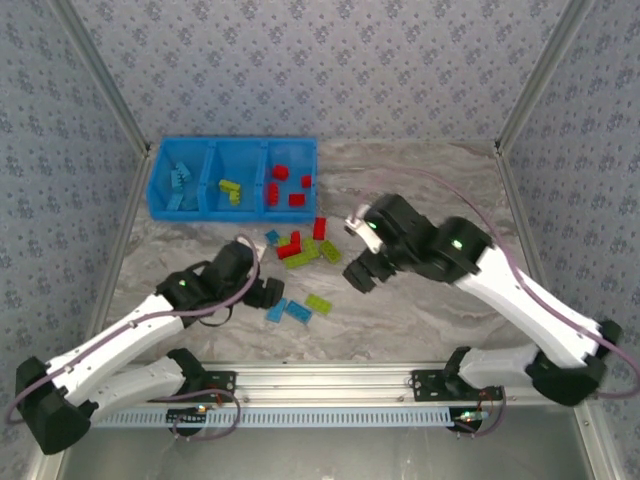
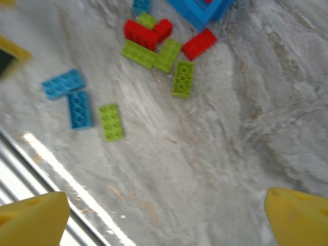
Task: Sort the legos into containers by color
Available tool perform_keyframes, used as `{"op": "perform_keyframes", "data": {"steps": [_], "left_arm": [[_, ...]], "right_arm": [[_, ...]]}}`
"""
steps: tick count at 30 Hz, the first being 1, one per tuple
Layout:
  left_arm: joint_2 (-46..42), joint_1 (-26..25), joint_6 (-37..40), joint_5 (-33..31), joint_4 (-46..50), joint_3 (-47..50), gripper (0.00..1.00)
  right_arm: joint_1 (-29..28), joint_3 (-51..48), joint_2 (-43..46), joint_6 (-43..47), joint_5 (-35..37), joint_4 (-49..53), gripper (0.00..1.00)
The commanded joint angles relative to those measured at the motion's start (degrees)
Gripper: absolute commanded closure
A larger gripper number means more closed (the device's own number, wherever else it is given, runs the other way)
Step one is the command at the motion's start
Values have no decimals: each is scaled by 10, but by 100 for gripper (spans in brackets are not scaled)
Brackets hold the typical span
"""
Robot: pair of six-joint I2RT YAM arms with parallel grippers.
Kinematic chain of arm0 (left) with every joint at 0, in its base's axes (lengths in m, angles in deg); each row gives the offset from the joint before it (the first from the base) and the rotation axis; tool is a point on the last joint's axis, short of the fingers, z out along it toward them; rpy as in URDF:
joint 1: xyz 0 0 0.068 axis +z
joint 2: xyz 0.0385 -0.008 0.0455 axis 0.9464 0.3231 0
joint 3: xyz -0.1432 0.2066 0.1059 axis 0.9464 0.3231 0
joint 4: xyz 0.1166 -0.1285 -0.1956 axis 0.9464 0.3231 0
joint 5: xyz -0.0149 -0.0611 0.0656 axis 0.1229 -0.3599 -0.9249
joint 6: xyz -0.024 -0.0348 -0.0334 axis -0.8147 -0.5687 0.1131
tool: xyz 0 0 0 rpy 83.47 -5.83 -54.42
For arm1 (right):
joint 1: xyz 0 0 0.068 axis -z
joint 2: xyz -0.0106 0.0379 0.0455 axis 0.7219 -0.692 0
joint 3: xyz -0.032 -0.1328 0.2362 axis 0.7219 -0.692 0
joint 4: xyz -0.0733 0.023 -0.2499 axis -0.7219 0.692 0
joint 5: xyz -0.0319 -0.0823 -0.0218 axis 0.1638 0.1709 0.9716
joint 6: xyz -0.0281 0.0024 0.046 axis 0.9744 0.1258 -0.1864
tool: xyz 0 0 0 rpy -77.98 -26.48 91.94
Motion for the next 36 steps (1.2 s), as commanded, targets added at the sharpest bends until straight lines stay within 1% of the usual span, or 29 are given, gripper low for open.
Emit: {"op": "perform_keyframes", "data": {"steps": [1,5,8,10,14,17,19,22,24,26,29,32,34,36], "left_arm": [[26,-39,-70,2,19,34,16],[90,-61,-80,17,-45,51,18],[155,-67,-68,13,-66,40,19],[193,-67,-59,6,-74,33,23],[240,-66,-53,-1,-95,30,34],[260,-66,-51,-9,-111,34,40],[265,-66,-54,-7,-125,38,47],[261,-66,-58,-6,-139,45,62],[250,-65,-58,-6,-145,50,69],[232,-63,-60,-7,-143,51,74],[180,-51,-55,-7,-121,43,78],[108,-13,-29,-11,-82,18,78],[70,38,5,-14,-62,-8,78],[59,103,40,-9,-54,-37,78]], "right_arm": [[-4,-78,68,-79,-64,-100,0],[-3,-141,123,-115,-70,-126,0],[-3,-162,132,-127,-64,-121,0],[-4,-170,131,-132,-63,-117,0],[-4,-182,129,-142,-67,-116,0],[-4,-188,129,-150,-71,-122,0],[-5,-192,128,-155,-78,-126,0],[-7,-198,127,-164,-99,-139,0],[-9,-203,126,-172,-121,-155,0],[-11,-210,126,-181,-140,-174,0],[-18,-210,127,-194,-146,-190,0],[-23,-206,130,-201,-135,-195,0],[-24,-205,132,-204,-125,-197,0],[-24,-206,133,-205,-118,-202,0]]}}
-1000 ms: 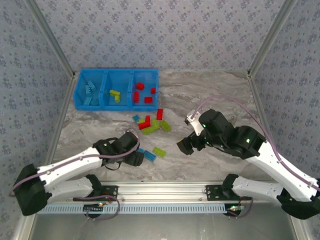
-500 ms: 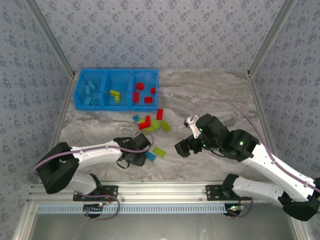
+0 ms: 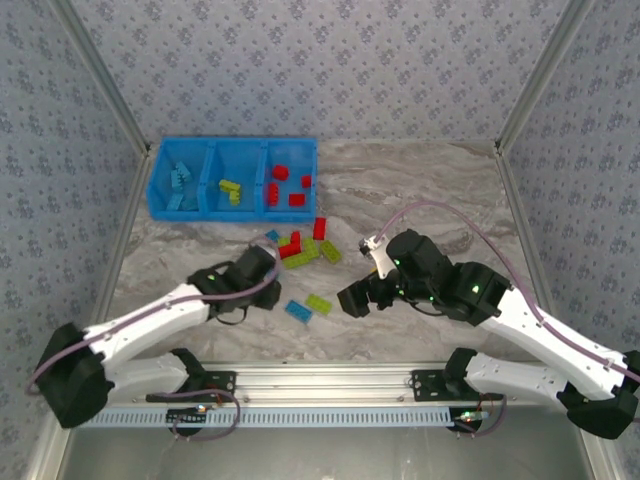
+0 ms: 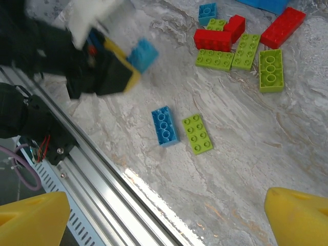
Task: Sort the legos into containers by color
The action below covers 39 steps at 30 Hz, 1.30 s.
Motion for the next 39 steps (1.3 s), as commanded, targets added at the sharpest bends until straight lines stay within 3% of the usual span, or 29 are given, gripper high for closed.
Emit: {"op": "perform_keyframes", "data": {"steps": [1,5,7,11,20,26,30,33,35,39], "left_arm": [[-18,97,74,-1,20,-58,78],[42,264,116,31,-35,-108,79],[83,322,119,42,-56,-141,79],[178,381,131,-1,-92,-220,79],[389,487,131,45,-69,-419,70],[430,500,158,86,-26,-501,51],[392,499,148,113,-33,-486,49],[326,494,127,149,-26,-457,50],[246,476,103,186,-35,-407,50],[72,367,115,194,-55,-291,50]], "right_arm": [[-4,1,7,-16,12,-16,0],[-4,0,9,-21,17,-15,0],[-5,3,10,-25,16,-7,0],[-8,0,28,-34,21,-1,0],[-9,22,42,-41,32,35,0],[-10,23,36,-42,40,27,0],[-10,30,16,-37,45,15,0],[-10,32,-2,-39,68,2,0],[-10,31,-25,-48,122,-2,0],[-1,30,-86,-41,172,-23,0]]}}
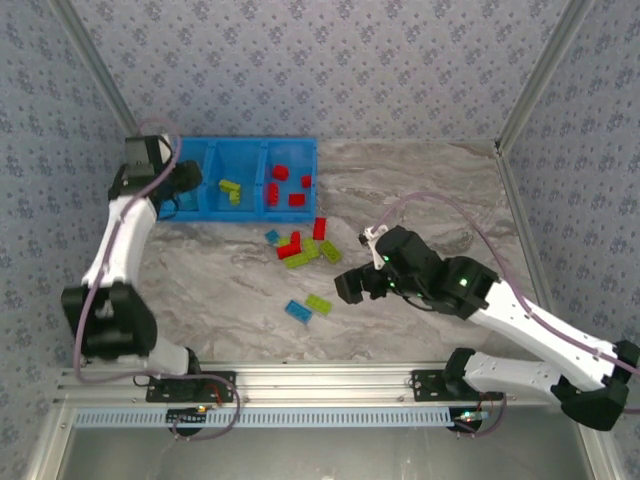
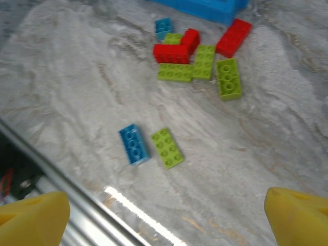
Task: Sort the legos into containers by color
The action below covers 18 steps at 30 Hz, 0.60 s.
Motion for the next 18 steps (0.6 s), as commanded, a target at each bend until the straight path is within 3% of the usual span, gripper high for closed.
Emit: {"op": "perform_keyframes", "data": {"steps": [1,5,10,14,18], "left_arm": [[-151,-112,25,38,-5,65,50],[-263,-271,127,37,49,131,50],[-374,-401,248,47,80,227,48],[-420,-434,296,62,40,310,30],[-404,-434,317,58,64,295,28]], "right_arm": [[10,12,-51,7,57,-29,0],[40,3,-124,53,37,-79,0],[87,30,-248,101,1,-120,0],[116,69,-345,123,-11,-157,1],[134,121,-439,133,-8,-162,6]]}}
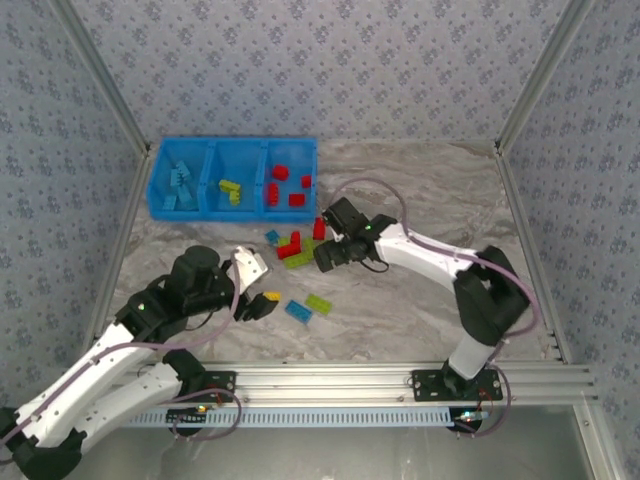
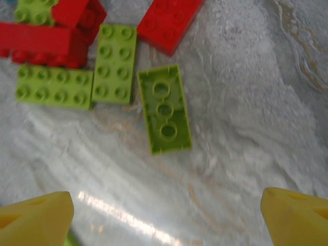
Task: Sort the legos into containers by color
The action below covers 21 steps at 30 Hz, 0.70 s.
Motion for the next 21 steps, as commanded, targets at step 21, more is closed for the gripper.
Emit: {"op": "perform_keyframes", "data": {"steps": [21], "left_arm": [[25,-2,40,-72,2,11,13]], "right_arm": [[35,172,-227,-170,24,-103,15]]}}
